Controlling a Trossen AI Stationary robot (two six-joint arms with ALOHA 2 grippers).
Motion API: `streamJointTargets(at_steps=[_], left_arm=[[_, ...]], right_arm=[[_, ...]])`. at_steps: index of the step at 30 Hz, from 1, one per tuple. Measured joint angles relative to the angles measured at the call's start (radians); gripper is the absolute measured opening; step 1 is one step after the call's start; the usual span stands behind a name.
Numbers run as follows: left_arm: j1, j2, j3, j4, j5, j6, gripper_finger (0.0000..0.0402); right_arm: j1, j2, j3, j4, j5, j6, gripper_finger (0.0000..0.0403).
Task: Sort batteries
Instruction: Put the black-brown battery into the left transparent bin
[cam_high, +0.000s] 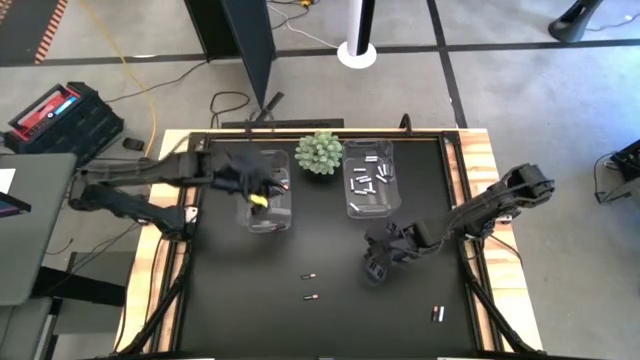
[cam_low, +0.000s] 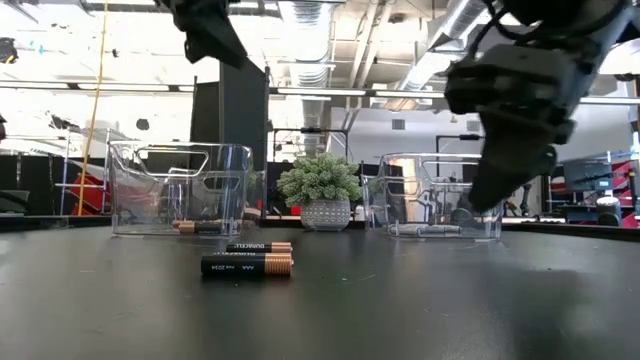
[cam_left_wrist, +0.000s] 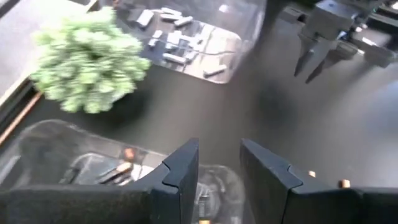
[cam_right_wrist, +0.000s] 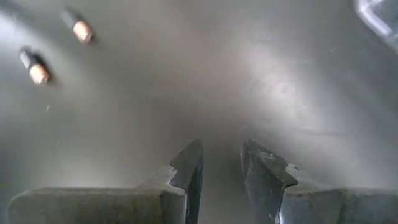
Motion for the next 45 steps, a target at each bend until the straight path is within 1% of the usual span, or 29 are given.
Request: streamJointTargets(at_steps=[3,8,10,15,17,19,25,28,33,40,42,45], left_arm=[[-0.128,0.04,0.0,0.019,-0.113,-0.082,0.0112],[-0.284,0.113,-0.002,0.078,-0.238,-0.209,0.0112],[-0.333,0.138,-0.002,0.114,-0.259,-0.233,0.0112],[-0.443,0.21,-0.002,0.218,-0.265,-0.251,0.0112],[-0.479,0.244,-0.002,0.262,-0.289,-0.261,0.0112],[-0.507,0.284,-0.002,0.296,-0.304,-0.303,0.0112],[-0.527,0.423,-0.002,0.342,-0.288,-0.42,0.0112],[-0.526,0.481,-0.002,0.408,-0.27,-0.433,0.0118],[-0.52,0.537,-0.002,0.552,-0.225,-0.361,0.015],[-0.493,0.539,0.005,0.653,-0.218,-0.281,0.0211],[-0.486,0.539,0.005,0.665,-0.249,-0.247,0.0222],[-0.47,0.539,0.005,0.653,-0.297,-0.164,0.0226]], right_arm=[[0.039,0.0,0.0,0.001,0.0,0.007,0.0126],[0.102,0.0,0.0,-0.004,0.0,0.026,0.0126],[0.124,0.0,0.0,-0.014,0.0,0.027,0.0126],[0.167,0.0,0.0,-0.022,0.0,0.027,0.0126],[0.179,0.0,0.0,-0.022,0.0,0.027,0.0126],[0.187,0.0,0.0,-0.022,0.0,0.027,0.0126],[0.21,0.0,0.0,-0.021,0.0,0.027,0.0126],[0.217,0.0,0.0,-0.021,0.0,0.027,0.0126],[0.228,0.0,0.0,-0.02,0.0,0.029,0.0126],[0.227,0.0,0.0,-0.018,0.0,0.037,0.0126],[0.227,0.0,0.0,-0.018,0.0,0.037,0.0126],[0.227,0.0,0.0,-0.018,0.0,0.038,0.0126]])
